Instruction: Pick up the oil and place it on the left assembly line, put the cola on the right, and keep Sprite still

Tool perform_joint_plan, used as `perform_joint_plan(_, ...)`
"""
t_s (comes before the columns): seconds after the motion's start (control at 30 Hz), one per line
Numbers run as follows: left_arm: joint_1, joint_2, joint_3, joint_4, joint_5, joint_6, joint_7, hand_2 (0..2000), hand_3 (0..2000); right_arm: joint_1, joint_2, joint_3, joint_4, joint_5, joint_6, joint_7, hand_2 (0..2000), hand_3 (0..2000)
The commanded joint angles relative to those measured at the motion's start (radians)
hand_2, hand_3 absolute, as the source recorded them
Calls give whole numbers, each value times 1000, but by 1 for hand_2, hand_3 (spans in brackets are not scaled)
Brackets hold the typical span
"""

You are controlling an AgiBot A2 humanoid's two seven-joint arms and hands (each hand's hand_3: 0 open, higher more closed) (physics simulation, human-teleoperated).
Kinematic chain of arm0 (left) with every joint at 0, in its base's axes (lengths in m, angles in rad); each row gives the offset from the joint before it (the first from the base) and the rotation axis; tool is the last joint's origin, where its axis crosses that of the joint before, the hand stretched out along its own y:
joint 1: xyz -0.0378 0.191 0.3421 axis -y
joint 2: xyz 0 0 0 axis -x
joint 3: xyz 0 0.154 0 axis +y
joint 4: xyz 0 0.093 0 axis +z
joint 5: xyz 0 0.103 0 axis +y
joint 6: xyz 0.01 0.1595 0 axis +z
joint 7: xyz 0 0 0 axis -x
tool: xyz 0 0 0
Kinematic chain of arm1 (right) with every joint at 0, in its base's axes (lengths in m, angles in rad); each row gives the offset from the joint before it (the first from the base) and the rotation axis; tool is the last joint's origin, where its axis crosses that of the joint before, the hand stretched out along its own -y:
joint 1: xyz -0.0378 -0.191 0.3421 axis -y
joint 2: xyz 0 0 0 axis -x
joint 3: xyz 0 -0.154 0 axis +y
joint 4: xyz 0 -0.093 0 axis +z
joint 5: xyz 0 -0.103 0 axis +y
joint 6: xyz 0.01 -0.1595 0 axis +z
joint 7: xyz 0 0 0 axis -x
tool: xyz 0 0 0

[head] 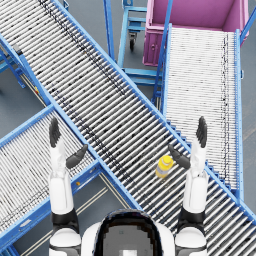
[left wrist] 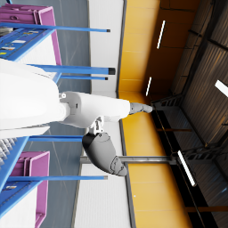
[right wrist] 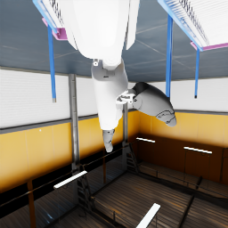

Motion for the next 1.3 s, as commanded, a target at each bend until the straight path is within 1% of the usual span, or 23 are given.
perform_joint_plan(0.03, 26, -4, 0, -1, 0, 0, 0, 0, 0, 21, 2, 9, 1, 0, 0, 0, 0, 0)
perform_joint_plan(0.07, 19, -2, -1, 0, 0, 0, 0, 0, 0, 3, -1, 5, 0, 0, 0, 0, 0, 0)
perform_joint_plan(0.17, 13, 1, -3, -4, 0, 0, 0, 0, 0, -11, -4, 14, 20, 0, 0, 0, 0, 0)
perform_joint_plan(0.27, 5, 4, -4, -3, 0, 0, 0, 0, 0, 0, -5, -12, 16, 0, 0, 0, 0, 0)
perform_joint_plan(0.3, 7, 4, -15, -11, 0, 0, 0, 0, 0, 4, -5, -5, 23, 0, 0, 0, 0, 0)
perform_joint_plan(0.37, 7, 5, -2, -9, 0, 0, 0, 0, 0, -28, -10, 32, 42, 0, 0, 0, 0, 0)
perform_joint_plan(0.47, -12, 10, -6, -11, 0, 0, 0, 0, 0, -109, -6, 84, 53, 0, 0, 0, 0, 0)
perform_joint_plan(0.53, -19, 12, 2, -11, 0, 0, 0, 0, 0, -137, -1, 121, 58, 0, 0, 0, 0, 0)
perform_joint_plan(0.57, -6, 11, 6, -14, 0, 0, 0, 0, 0, -152, 1, 126, 59, 0, 0, 0, 0, 0)
perform_joint_plan(0.7, -18, 15, 19, -20, 0, 0, 0, 0, 0, -235, 18, 156, 41, 0, 0, 0, 0, 0)
perform_joint_plan(0.8, -27, 19, 42, -27, 0, 0, 0, 0, 0, -294, 34, 196, -2, 0, 0, 0, 0, 0)
perform_joint_plan(0.93, -30, 22, 54, -18, 0, 0, 0, 0, 0, -331, 41, 214, -74, 0, 0, 0, 0, 0)
perform_joint_plan(1.13, -23, 27, 58, -9, 0, 0, 0, 0, 0, -340, 33, 255, -240, 0, 0, 0, 0, 0)
perform_joint_plan(1.17, -39, 29, 54, -11, 0, 0, 0, 0, 0, -337, 30, 262, -266, 0, 0, 0, 0, 0)
perform_joint_plan(1.23, -23, 29, 61, -4, 0, 0, 0, 0, 0, -324, 22, 270, -337, 0, 0, 0, 0, 0)
perform_joint_plan(1.3, -29, 31, 58, 3, 0, 0, 0, 0, 0, -299, 8, 291, -399, 0, 0, 0, 0, 0)
